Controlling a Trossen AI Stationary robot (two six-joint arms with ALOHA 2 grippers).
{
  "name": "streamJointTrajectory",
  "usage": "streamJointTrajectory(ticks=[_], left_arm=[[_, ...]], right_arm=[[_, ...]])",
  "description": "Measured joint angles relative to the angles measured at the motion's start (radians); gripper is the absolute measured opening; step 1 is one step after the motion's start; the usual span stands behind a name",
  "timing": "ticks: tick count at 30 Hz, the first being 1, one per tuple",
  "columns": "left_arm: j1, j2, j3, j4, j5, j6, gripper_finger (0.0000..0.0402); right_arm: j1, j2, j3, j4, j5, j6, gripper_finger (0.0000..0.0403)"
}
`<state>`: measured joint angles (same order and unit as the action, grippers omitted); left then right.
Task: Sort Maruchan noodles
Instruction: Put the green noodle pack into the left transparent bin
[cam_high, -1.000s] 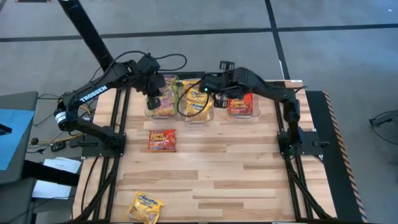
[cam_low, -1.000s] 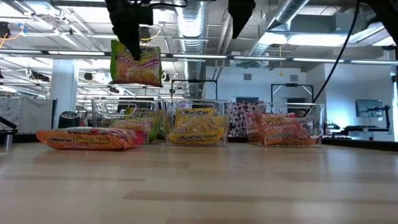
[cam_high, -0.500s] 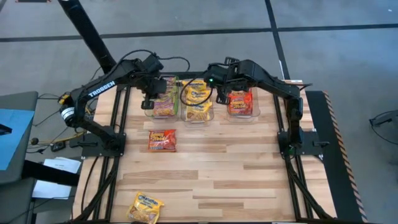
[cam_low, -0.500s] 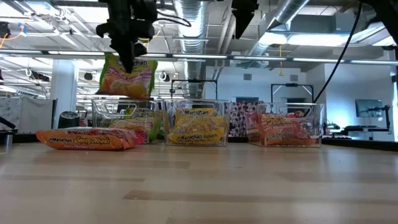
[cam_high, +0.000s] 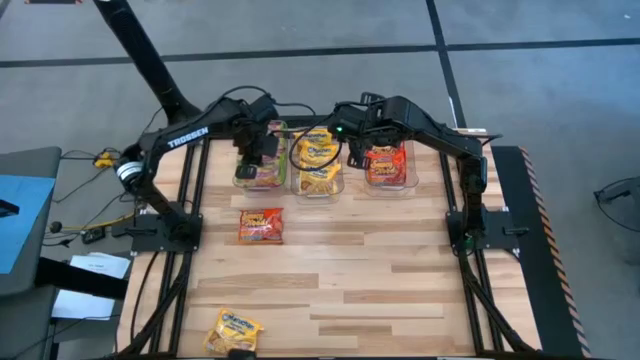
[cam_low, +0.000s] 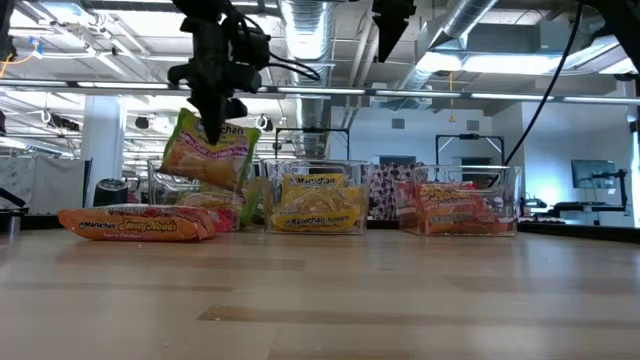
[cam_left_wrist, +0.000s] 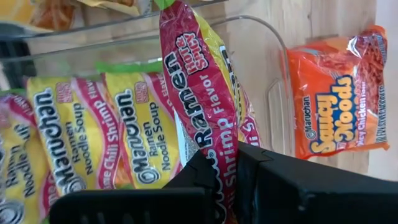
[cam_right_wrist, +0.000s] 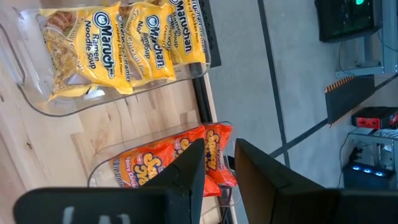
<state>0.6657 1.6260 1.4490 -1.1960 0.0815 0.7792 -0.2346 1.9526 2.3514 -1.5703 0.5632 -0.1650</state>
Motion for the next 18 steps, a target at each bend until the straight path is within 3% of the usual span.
streamJointTrajectory(ticks=[9, 13, 18], left_arm=[[-0.005, 0.054, -0.002, 0.033, 0.045, -0.015, 0.0004], [-0.006, 0.094, -0.002, 0.026, 0.011, -0.023, 0.0004], [0.002, 0.139, -0.002, 0.025, 0.072, -0.085, 0.0004]], right_arm=[[-0.004, 0.0, 0.0, 0.001, 0.0, 0.0, 0.0111], [-0.004, 0.0, 0.0, 0.002, 0.0, 0.0, 0.0111], [-0.004, 0.0, 0.0, 0.004, 0.0, 0.0, 0.0111]])
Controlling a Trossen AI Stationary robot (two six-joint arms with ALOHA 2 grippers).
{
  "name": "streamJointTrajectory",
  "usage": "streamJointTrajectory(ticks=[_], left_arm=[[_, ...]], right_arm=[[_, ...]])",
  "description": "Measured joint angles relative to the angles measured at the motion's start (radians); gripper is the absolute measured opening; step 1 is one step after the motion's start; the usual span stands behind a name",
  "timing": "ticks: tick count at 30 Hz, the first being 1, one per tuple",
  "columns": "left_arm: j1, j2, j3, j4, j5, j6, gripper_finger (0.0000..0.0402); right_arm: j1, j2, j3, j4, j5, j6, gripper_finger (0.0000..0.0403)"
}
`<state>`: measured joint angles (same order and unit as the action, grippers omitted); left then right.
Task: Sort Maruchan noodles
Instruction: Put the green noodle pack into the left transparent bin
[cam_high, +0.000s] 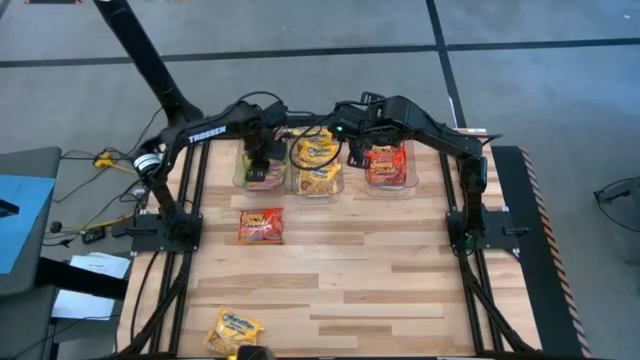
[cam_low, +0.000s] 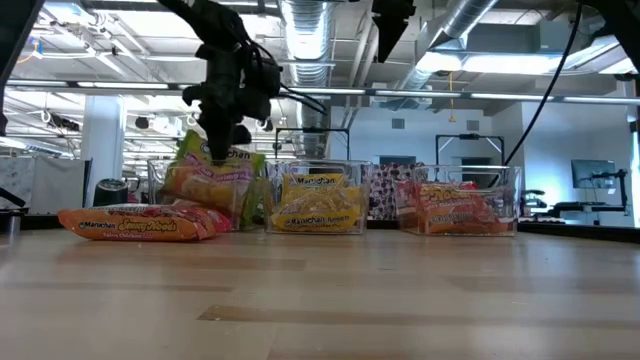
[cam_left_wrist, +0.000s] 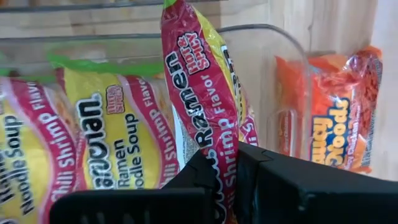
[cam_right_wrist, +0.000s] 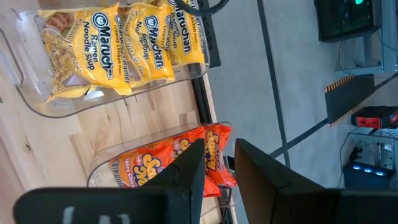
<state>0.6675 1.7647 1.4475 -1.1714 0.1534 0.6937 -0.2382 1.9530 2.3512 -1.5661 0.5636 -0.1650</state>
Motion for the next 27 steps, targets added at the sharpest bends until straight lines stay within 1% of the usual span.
streamJointTrajectory(ticks=[5, 10, 14, 17, 21, 24, 27], left_arm=[[0.002, 0.031, 0.0, 0.002, 0.013, -0.02, 0.0004], [0.002, 0.038, 0.0, 0.005, -0.037, -0.035, 0.0004], [0.003, 0.038, 0.0, 0.006, -0.054, -0.066, 0.0009], [0.003, 0.038, 0.0, 0.005, -0.059, -0.07, 0.003], [0.004, 0.038, 0.0, 0.003, -0.062, -0.087, 0.0073], [0.004, 0.038, 0.0, 0.0, -0.063, -0.13, 0.0105], [0.004, 0.038, 0.0, -0.004, -0.106, -0.183, 0.013]], right_arm=[[0.0, 0.0, 0.0, 0.0, 0.0, 0.0, 0.0111], [0.0, 0.0, 0.0, 0.0, 0.0, 0.0, 0.0111], [0.0, 0.0, 0.0, 0.0, 0.0, 0.0, 0.0111], [0.0, 0.0, 0.0, 0.0, 0.0, 0.0, 0.0111], [0.0, 0.0, 0.0, 0.0, 0.0, 0.0, 0.0111], [0.0, 0.0, 0.0, 0.0, 0.0, 0.0, 0.0111], [0.0, 0.0, 0.0, 0.0, 0.0, 0.0, 0.0111]])
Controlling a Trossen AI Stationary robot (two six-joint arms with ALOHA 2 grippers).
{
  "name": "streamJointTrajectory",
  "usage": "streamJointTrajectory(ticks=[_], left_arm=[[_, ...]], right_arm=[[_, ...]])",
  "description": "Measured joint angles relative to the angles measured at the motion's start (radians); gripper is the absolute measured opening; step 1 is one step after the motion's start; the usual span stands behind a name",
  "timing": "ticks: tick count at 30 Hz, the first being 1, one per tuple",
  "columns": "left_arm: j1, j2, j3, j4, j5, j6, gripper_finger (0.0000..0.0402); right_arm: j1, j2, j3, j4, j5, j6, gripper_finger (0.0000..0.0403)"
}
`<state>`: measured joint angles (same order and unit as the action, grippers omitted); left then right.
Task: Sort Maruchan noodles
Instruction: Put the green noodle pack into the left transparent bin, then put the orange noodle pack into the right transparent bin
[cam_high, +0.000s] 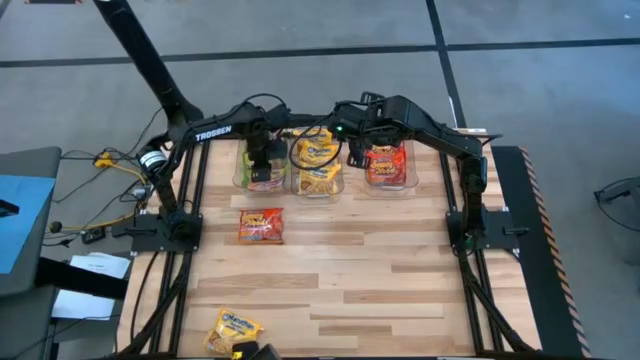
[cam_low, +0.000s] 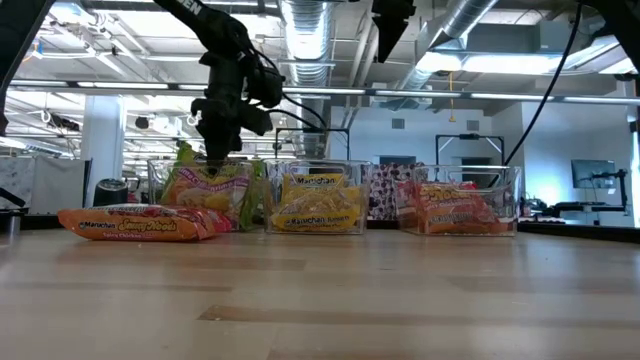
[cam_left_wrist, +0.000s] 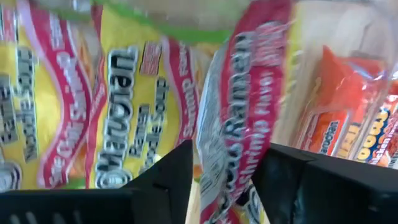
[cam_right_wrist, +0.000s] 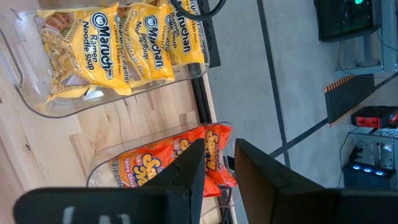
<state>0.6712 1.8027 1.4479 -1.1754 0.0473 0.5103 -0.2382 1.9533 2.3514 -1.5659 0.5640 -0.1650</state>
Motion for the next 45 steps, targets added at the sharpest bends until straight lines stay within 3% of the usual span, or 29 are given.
streamJointTrajectory(ticks=[7, 13, 22, 29, 37, 40, 45], left_arm=[[0.0, 0.0, 0.0, -0.06, -0.029, -0.065, 0.0155], [0.0, 0.0, 0.0, -0.086, -0.037, -0.087, 0.0155], [0.0, 0.0, 0.026, -0.118, -0.128, -0.106, 0.0155], [0.0, -0.001, 0.128, -0.158, -0.128, -0.111, 0.0155], [0.002, -0.002, 0.325, -0.294, -0.131, -0.184, 0.0155], [-0.006, -0.003, 0.395, -0.339, -0.106, -0.241, 0.0155], [-0.039, -0.046, 0.428, -0.354, 0.026, -0.285, 0.0155]], right_arm=[[0.0, 0.0, 0.0, 0.0, 0.0, 0.0, 0.0111], [0.0, 0.0, 0.0, 0.0, 0.0, 0.0, 0.0111], [0.0, 0.0, 0.0, 0.001, 0.0, 0.0, 0.0111], [0.0, 0.0, 0.0, 0.0, 0.0, 0.0, 0.0111], [0.0, 0.0, 0.0, 0.0, 0.0, 0.0, 0.0111], [0.0, 0.0, 0.0, 0.0, 0.0, 0.0, 0.0111], [0.0, 0.0, 0.0, 0.0, -0.008, 0.0, 0.0111]])
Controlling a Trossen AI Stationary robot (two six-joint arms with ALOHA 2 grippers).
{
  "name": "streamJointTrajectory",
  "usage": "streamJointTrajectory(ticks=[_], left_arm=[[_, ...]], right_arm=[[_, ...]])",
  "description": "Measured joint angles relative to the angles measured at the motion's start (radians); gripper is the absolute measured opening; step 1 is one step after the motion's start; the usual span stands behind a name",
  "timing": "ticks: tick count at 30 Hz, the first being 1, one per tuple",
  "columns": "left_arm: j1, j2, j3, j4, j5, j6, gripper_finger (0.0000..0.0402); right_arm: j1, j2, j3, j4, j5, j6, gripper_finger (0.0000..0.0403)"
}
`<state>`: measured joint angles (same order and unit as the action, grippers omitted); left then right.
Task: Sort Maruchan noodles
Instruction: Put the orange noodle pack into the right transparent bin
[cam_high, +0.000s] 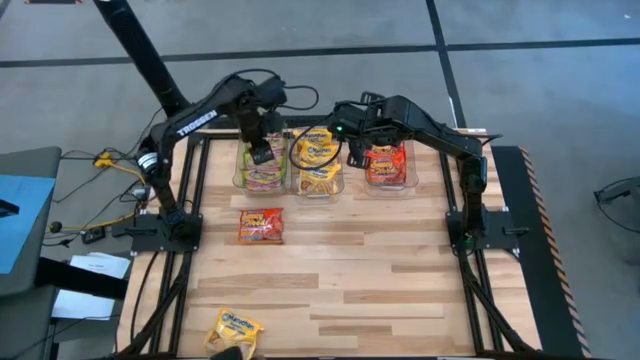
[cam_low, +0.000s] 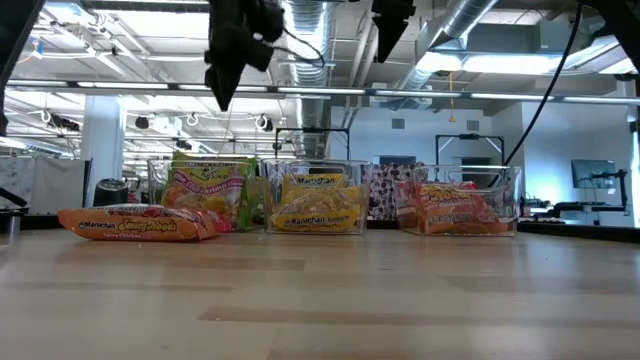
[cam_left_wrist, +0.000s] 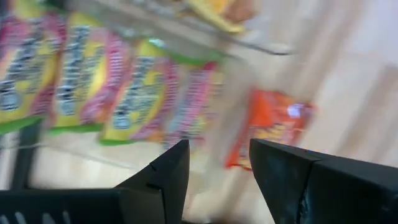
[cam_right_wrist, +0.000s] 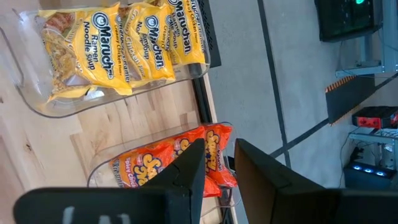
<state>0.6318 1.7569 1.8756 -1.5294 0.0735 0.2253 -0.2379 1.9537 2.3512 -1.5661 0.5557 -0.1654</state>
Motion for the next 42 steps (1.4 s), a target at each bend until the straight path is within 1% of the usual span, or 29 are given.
streamJointTrajectory(ticks=[3, 6, 12, 17, 22, 24, 27, 29, 34, 37, 42], left_arm=[[-0.028, -0.049, 0.0, -0.011, 0.081, -0.014, 0.0155], [-0.06, -0.11, 0.0, -0.002, 0.128, -0.029, 0.0155], [-0.117, -0.227, 0.0, 0.023, 0.131, -0.13, 0.0155], [-0.174, -0.306, 0.0, -0.029, 0.132, -0.197, 0.0155], [-0.221, -0.352, 0.001, -0.042, 0.111, -0.334, 0.0155], [-0.243, -0.363, 0.001, -0.042, 0.141, -0.36, 0.0155], [-0.282, -0.37, 0.001, -0.042, 0.222, -0.383, 0.0157], [-0.313, -0.369, 0.001, -0.042, 0.245, -0.411, 0.0162], [-0.384, -0.365, 0.0, -0.042, 0.208, -0.453, 0.0177], [-0.423, -0.367, -0.013, -0.041, 0.2, -0.443, 0.0177], [-0.475, -0.403, -0.056, -0.04, 0.097, -0.403, 0.017]], right_arm=[[0.0, 0.0, 0.0, -0.001, -0.028, 0.013, 0.0111], [0.0, 0.0, 0.0, -0.004, -0.035, 0.034, 0.0111], [0.001, 0.0, 0.0, -0.005, -0.036, 0.065, 0.0111], [0.01, 0.0, 0.0, -0.005, -0.036, 0.064, 0.0111], [0.009, 0.0, 0.0, -0.005, -0.037, 0.063, 0.0111], [0.009, 0.0, 0.0, -0.005, -0.036, 0.064, 0.0111], [0.009, 0.0, 0.0, -0.005, -0.039, 0.086, 0.0111], [0.008, 0.0, 0.0, -0.005, -0.066, 0.095, 0.0111], [0.012, 0.0, 0.0, -0.005, -0.212, 0.107, 0.0111], [0.029, 0.0, 0.0, -0.005, -0.222, 0.114, 0.0111], [0.066, -0.012, 0.0, -0.005, -0.223, 0.127, 0.0111]])
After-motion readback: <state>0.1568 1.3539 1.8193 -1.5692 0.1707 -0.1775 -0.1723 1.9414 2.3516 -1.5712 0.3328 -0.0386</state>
